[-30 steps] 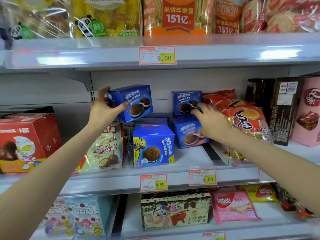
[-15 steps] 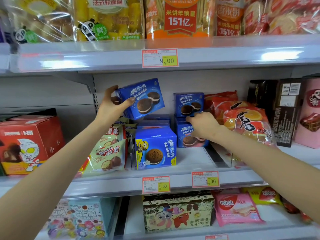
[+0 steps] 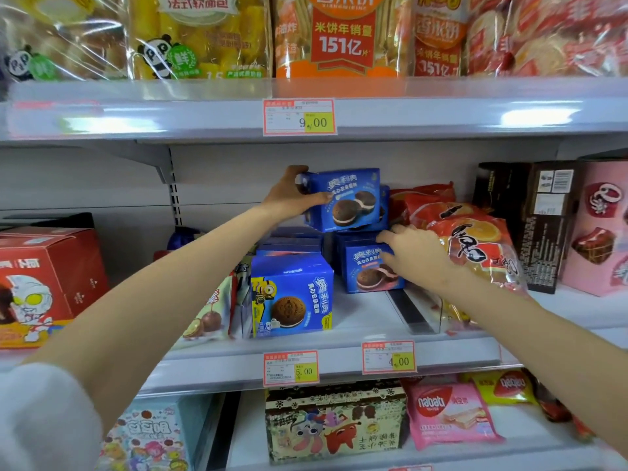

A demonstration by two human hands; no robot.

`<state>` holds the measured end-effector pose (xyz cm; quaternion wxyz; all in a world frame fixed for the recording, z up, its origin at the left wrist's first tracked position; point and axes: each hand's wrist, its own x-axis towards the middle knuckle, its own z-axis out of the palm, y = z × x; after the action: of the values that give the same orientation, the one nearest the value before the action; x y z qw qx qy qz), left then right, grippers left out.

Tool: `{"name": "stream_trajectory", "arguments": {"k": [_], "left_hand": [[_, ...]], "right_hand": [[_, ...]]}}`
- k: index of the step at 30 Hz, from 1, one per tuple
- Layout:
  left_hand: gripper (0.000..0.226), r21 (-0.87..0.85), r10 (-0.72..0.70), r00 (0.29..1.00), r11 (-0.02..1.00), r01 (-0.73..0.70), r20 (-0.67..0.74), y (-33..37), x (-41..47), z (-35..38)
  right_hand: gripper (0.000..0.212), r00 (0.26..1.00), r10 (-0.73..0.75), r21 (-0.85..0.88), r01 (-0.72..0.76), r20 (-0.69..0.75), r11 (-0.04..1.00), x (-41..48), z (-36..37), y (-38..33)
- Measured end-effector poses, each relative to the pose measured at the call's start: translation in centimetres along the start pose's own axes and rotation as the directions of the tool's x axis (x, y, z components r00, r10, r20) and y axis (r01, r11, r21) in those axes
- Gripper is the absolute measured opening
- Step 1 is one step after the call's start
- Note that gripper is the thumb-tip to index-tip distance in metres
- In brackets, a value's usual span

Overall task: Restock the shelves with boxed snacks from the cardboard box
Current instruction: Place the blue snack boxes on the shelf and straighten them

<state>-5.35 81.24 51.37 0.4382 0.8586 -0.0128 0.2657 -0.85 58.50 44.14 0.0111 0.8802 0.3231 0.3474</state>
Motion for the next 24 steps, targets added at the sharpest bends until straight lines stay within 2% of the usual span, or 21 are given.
{"name": "stream_trajectory", "arguments": {"k": [3, 7, 10, 14, 17, 21, 23, 24], "left_hand": [[0.073, -0.023, 0.017, 0.991, 1.000, -0.014, 0.135, 0.4, 1.1, 2.0], [0.074, 0.026, 0.026, 0.960, 0.999, -0.035, 0.280, 0.6, 2.3, 4.0], [0.075, 0.138, -0.001, 0.942, 0.989, -0.048, 0.336, 0.2, 3.1, 4.5], [0.076, 0.440, 0.020, 0.967, 0.888, -0.133, 0.252, 0.1, 3.2, 4.8], [0.077, 0.533, 0.070, 0.976, 0.828, -0.171, 0.205, 0.9, 2.1, 4.2], [0.064, 0.533, 0.091, 0.979, 0.828, -0.175, 0.180, 1.8, -0.4, 0.7], [0.053, 0.501, 0.082, 0.980, 0.850, -0.165, 0.183, 1.6, -2.8, -1.8], [0.049, 0.482, 0.072, 0.979, 0.862, -0.158, 0.192, 1.2, -4.2, -3.0]], "right_hand": [[0.024, 0.992, -0.011, 0.087, 0.023, -0.127, 0.996, -2.2, -1.4, 0.5], [0.018, 0.992, -0.041, 0.104, 0.053, -0.118, 0.993, -4.0, -2.7, 1.3], [0.014, 0.993, -0.023, 0.145, 0.040, -0.112, 0.989, -4.5, -3.0, 1.7], [0.015, 0.998, 0.017, 0.229, -0.004, -0.054, 0.974, -4.4, -2.9, 1.6], [0.017, 1.000, 0.003, 0.292, 0.005, -0.028, 0.957, -3.9, -2.8, 0.7], [0.018, 1.000, -0.020, 0.415, 0.022, -0.010, 0.909, -3.2, -2.1, -0.3], [0.025, 0.998, -0.058, 0.549, 0.037, 0.021, 0.835, -3.1, -1.6, -1.0], [0.033, 0.995, -0.092, 0.643, 0.048, 0.035, 0.764, -3.1, -1.4, -1.4]]}}
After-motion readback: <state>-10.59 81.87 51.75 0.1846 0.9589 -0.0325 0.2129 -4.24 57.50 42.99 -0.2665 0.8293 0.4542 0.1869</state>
